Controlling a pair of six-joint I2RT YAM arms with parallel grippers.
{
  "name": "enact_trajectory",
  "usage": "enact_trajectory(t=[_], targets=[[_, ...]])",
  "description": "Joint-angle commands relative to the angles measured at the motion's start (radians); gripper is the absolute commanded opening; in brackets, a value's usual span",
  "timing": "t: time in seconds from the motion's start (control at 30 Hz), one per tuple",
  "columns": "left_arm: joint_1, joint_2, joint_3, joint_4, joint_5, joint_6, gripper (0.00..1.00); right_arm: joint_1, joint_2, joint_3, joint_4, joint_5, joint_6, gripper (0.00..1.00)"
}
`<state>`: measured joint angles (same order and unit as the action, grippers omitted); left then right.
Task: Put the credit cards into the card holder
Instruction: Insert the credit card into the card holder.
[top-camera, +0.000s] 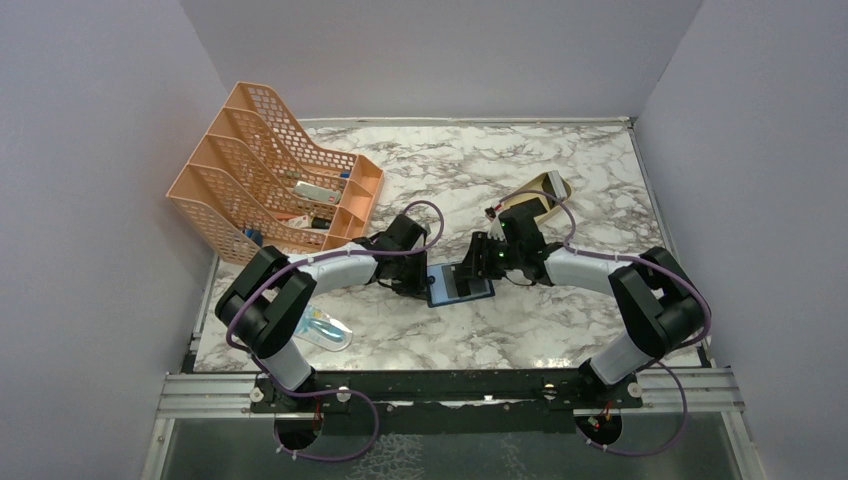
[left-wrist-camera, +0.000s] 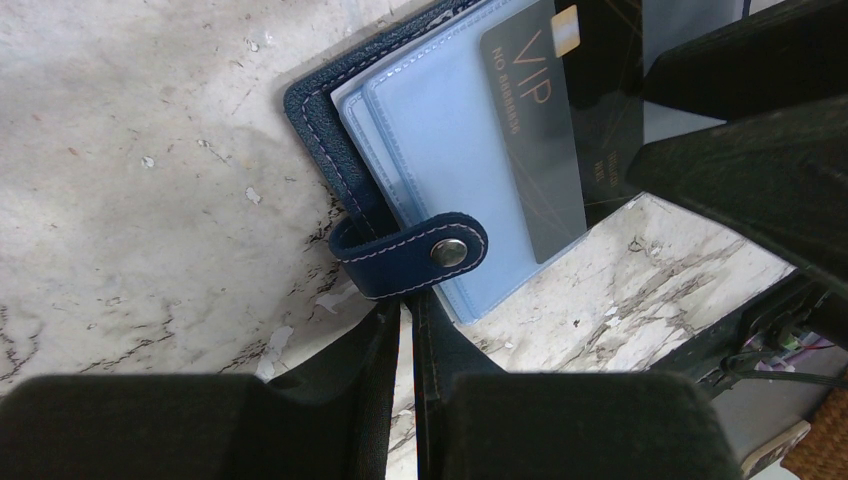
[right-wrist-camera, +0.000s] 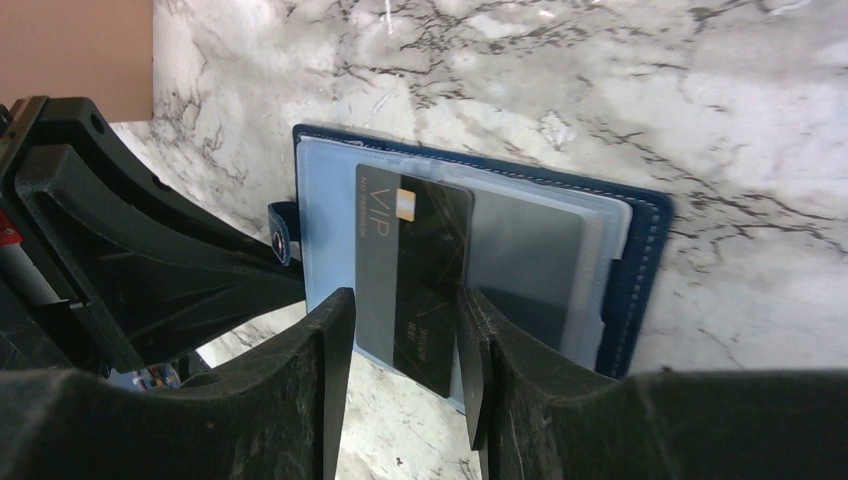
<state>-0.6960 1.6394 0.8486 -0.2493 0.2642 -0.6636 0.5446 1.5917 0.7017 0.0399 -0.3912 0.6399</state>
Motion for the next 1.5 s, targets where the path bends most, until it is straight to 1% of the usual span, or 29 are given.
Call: enact_trajectory(t=[0.0,0.17,0.33,0.53,0.6,0.7,0.87,1.07,1.3,1.47], targets=[[-0.007,0.011,-0.005,-0.003,-0.002,0.019,0.15,0.032,0.04,0.013,0.012,-0.019,0.015,0.43],[-0.007,0.015,0.005,0.002,0.002,0.028,0.14,0.05,0.053,0.017,0.029,-0.04,0.026,0.42],[-0.007,0.017,0.009,0.002,0.006,0.03,0.14,0.054,0.031,0.02,0.017,-0.047,0.013,0.42],[-0.006,0.002,0.011,-0.006,-0.004,0.024,0.14,0.053,-0.007,0.044,-0.057,0.046,-0.005,0.43],[-0.007,-0.011,0.017,-0.023,-0.019,0.02,0.15,0.054,-0.022,0.045,-0.065,0.074,-0.002,0.46],[-0.004,-0.038,0.023,-0.039,-0.039,0.01,0.17,0.053,-0.03,0.046,-0.067,0.099,0.004,0.48],[0.003,-0.044,0.029,-0.041,-0.051,0.008,0.18,0.055,0.002,0.059,-0.063,0.093,0.006,0.51],[0.003,-0.032,0.037,-0.025,-0.064,0.013,0.18,0.061,0.004,0.068,-0.062,0.104,0.006,0.52],[0.02,-0.028,0.036,-0.004,-0.079,-0.006,0.18,0.065,0.01,0.081,-0.083,0.16,-0.012,0.52],[0.026,-0.007,0.043,0.004,-0.067,-0.003,0.18,0.072,0.066,0.085,-0.061,0.165,-0.03,0.52]])
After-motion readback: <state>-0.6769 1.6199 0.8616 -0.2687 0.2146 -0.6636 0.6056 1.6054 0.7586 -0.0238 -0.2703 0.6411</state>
